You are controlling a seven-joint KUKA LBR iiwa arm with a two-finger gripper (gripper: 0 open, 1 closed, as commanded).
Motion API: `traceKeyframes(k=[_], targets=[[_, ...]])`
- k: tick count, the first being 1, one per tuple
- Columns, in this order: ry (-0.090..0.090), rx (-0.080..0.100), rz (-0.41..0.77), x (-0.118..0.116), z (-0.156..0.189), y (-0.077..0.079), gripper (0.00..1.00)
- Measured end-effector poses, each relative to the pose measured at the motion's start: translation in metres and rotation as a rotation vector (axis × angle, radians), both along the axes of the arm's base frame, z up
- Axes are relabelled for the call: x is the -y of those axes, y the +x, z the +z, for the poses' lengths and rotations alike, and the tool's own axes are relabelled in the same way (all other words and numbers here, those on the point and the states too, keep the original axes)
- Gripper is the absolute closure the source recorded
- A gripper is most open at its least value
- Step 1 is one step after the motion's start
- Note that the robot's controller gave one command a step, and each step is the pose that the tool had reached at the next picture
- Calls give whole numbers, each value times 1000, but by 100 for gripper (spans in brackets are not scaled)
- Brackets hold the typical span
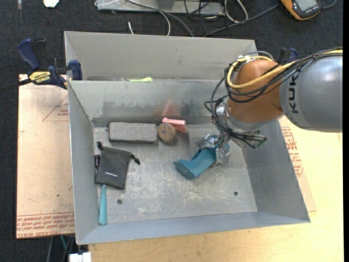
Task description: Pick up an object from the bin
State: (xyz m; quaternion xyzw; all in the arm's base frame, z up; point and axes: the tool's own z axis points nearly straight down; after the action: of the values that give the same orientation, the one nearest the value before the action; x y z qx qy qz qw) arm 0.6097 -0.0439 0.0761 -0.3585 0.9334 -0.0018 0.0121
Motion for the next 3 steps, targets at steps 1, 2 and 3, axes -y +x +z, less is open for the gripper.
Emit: traceKeyframes(k=[1, 2, 3], targets=[[-5, -1, 348, -3, -2, 15, 100], [-7, -5, 479, -2, 54, 13, 100], [-12, 5, 635, 5, 52, 26, 100]])
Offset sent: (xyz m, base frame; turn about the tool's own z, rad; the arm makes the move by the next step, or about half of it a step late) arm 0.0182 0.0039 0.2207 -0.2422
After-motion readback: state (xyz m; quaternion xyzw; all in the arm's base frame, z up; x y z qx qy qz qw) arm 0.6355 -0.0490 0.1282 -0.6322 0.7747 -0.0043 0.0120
